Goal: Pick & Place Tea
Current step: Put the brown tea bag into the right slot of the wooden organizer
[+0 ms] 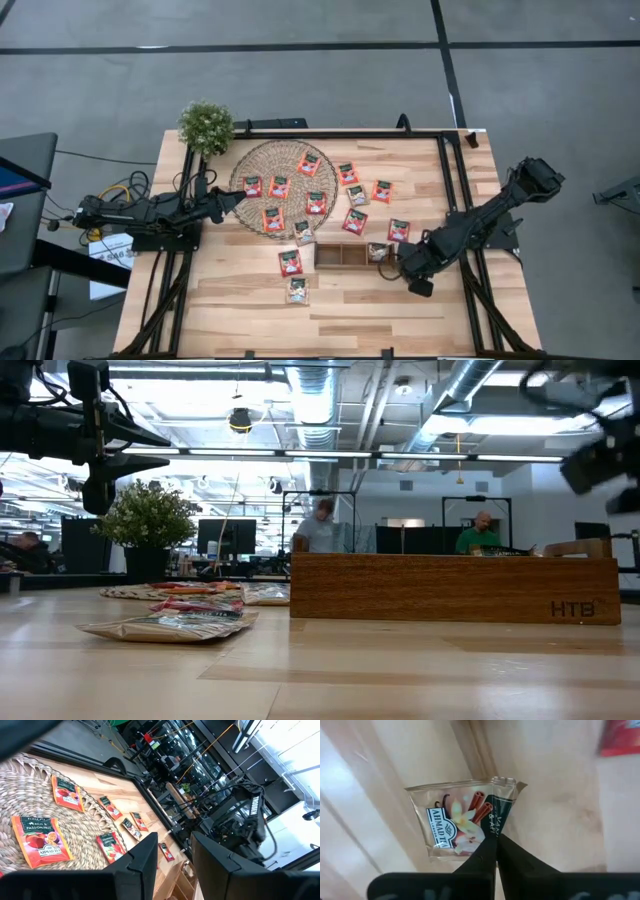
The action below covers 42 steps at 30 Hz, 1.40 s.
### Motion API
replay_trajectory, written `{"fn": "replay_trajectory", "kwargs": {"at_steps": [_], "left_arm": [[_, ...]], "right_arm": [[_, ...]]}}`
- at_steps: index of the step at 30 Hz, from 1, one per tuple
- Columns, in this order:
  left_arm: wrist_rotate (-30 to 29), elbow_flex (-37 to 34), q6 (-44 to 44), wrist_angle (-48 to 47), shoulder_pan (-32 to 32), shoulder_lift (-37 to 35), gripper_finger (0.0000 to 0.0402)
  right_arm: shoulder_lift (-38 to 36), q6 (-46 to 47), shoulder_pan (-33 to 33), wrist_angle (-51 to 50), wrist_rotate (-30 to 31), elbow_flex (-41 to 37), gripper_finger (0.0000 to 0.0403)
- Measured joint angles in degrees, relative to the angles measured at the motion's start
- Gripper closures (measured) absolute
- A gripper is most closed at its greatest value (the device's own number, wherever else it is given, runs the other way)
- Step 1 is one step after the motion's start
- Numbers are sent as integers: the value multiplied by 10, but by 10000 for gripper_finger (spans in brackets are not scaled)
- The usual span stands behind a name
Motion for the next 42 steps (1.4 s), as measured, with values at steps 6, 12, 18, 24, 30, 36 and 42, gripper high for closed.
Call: {"fn": "replay_trajectory", "kwargs": {"at_steps": [6, 12, 18, 24, 30, 36, 42], "left_arm": [[0, 0, -1, 0, 0, 0, 291], [0, 0, -3, 0, 0, 0, 291], [0, 0, -4, 0, 0, 0, 291], [0, 0, -4, 0, 0, 0, 291], [1, 0, -4, 3, 0, 0, 291], [1, 0, -4, 4, 0, 0, 291], [1, 0, -4, 4, 0, 0, 291]], "right_arm": [[0, 66, 59, -117, 47, 90, 402], [5, 134, 102, -214, 106, 183, 402], [5, 154, 97, -223, 181, 232, 403], [90, 79, 61, -287, 196, 300, 403], [214, -24, 42, -336, 270, 413, 403], [298, -71, 41, -368, 360, 501, 403], [356, -87, 32, -371, 379, 509, 403]]}}
